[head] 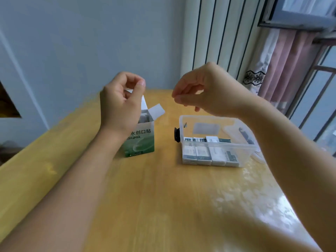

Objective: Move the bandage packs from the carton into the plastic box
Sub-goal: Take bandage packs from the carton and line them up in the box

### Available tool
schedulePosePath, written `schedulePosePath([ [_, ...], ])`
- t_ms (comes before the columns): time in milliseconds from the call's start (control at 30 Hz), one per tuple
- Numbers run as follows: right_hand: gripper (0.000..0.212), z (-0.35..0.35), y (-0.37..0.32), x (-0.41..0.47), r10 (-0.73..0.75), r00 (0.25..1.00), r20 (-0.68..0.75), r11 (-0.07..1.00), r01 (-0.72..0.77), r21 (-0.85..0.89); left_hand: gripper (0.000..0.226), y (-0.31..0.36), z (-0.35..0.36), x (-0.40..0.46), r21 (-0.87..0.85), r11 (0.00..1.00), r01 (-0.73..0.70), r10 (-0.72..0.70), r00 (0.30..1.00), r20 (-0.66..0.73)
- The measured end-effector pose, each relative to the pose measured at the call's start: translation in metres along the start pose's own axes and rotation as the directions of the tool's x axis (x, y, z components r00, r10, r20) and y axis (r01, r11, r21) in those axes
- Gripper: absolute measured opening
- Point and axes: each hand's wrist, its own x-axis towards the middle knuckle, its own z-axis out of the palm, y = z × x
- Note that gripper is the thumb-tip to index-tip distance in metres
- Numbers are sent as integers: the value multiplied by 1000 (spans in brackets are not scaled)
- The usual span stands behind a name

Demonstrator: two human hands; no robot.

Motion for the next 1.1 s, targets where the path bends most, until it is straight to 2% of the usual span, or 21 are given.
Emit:
schedulePosePath([
  [67, 4, 17, -13, 13, -54, 998, -36, 998, 53, -28, 13, -12, -17, 13, 71, 994, 83, -78, 994, -80],
  [133, 5, 34, -22, 31, -61, 997, -53, 996, 57, -73, 15, -26, -27, 21, 135, 973, 186, -176, 981, -84],
  [300, 9, 84, -19, 72, 82, 993, 83, 955, -55, -293, 15, -47, -30, 24, 210, 932, 297, -292, 955, -53],
  [400, 7, 98, -15, 78, 97, 995, 32, 939, -81, -333, 16, -49, -27, 23, 244, 930, 274, -275, 961, -31],
  [567, 24, 98, -16, 74, 73, 994, 78, 941, -43, -334, 15, -50, -30, 25, 261, 939, 226, -228, 973, -23],
  [800, 13, 99, -17, 73, 64, 998, 26, 921, -49, -385, 16, -50, -26, 23, 267, 938, 220, -231, 973, 9],
  [1000, 6, 92, -11, 76, 88, 990, 106, 961, -57, -271, 17, -48, -26, 21, 294, 934, 201, -212, 977, 3],
  [1100, 14, 67, -9, 76, 117, 991, 61, 985, -108, -137, 20, -47, -26, 20, 290, 941, 174, -175, 984, -23],
])
